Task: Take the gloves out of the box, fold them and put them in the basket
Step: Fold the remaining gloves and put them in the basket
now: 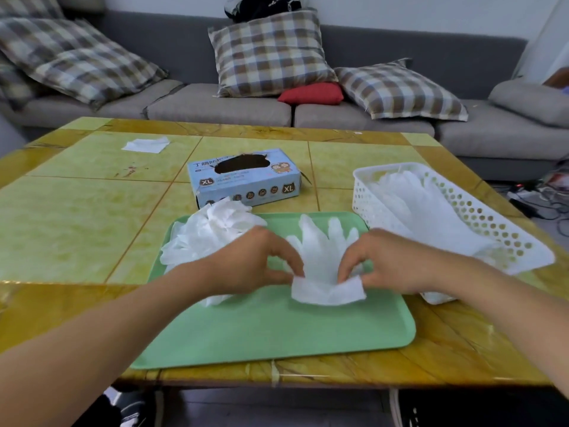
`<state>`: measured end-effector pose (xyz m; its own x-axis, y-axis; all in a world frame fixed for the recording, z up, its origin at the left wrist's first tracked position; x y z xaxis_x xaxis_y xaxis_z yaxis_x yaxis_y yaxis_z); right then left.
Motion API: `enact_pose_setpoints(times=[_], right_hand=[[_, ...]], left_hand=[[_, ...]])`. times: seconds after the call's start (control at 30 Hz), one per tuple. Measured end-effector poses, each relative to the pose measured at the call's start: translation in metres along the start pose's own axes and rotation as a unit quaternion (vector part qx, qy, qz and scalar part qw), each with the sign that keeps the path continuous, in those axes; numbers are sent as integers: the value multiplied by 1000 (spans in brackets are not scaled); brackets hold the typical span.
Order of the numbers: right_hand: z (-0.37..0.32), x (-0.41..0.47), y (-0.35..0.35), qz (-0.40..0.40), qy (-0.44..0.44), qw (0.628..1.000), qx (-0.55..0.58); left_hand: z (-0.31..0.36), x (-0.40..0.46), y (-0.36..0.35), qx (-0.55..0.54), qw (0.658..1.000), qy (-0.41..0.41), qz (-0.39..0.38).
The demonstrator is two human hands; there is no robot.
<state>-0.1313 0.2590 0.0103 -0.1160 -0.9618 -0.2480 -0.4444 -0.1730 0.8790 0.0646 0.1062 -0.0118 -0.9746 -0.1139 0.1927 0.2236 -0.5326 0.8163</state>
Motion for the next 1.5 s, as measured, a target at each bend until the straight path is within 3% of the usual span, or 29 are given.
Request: enact_pose_setpoints(times=[0.07, 0.17, 0.43, 0.67, 0.83, 1.0, 1.07, 1.17, 1.27, 1.37, 1.43, 1.5], right_hand=[[1, 1, -10, -44, 5, 998, -41], [-4, -2, -6, -79, 12, 996, -40], [5, -2, 10, -148, -15, 989, 3], [7, 1, 9, -129, -64, 989, -21], [3, 13, -12, 25, -23, 993, -114], [-11, 30, -32, 8, -66, 985, -162], [-23, 32, -28, 73, -65, 979, -178], [-60, 32, -19, 176, -6, 983, -57], [-114, 44, -27, 135, 85, 987, 23], [-147, 74, -55, 74, 77, 992, -70], [-149, 89, -67, 55, 54, 989, -123], [-142, 93, -75, 30, 70, 990, -122]], left_hand=[[-5, -3, -12, 2, 998, -11, -61], [-1, -5, -18, 7, 995, -42, -95], [1, -7, -25, 24, 994, -48, -97], [2, -6, -31, 31, 994, -45, -99], [5, -7, -23, 72, 990, -48, -108], [-4, -8, 3, 125, 992, -19, -25], [-15, -11, 28, 158, 987, 18, 18], [-41, -25, 67, 196, 975, 99, 38], [-58, -48, 89, 133, 979, 148, -30], [-62, -70, 88, 81, 972, 172, -135], [-69, -78, 79, 84, 967, 188, -152], [-80, -83, 72, 87, 970, 194, -121]])
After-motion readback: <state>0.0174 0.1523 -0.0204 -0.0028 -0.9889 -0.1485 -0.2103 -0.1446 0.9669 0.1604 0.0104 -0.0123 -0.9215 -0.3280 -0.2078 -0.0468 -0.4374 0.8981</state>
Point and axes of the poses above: each hand's wrist, its own x-axis towards the middle knuckle, its own y-axis out of the back of the hand, z = x × y, the point moved 1 cm from there along x, towards the middle knuckle, and after that the axes turned 8 degrees about -y, right-handed, at the moved point
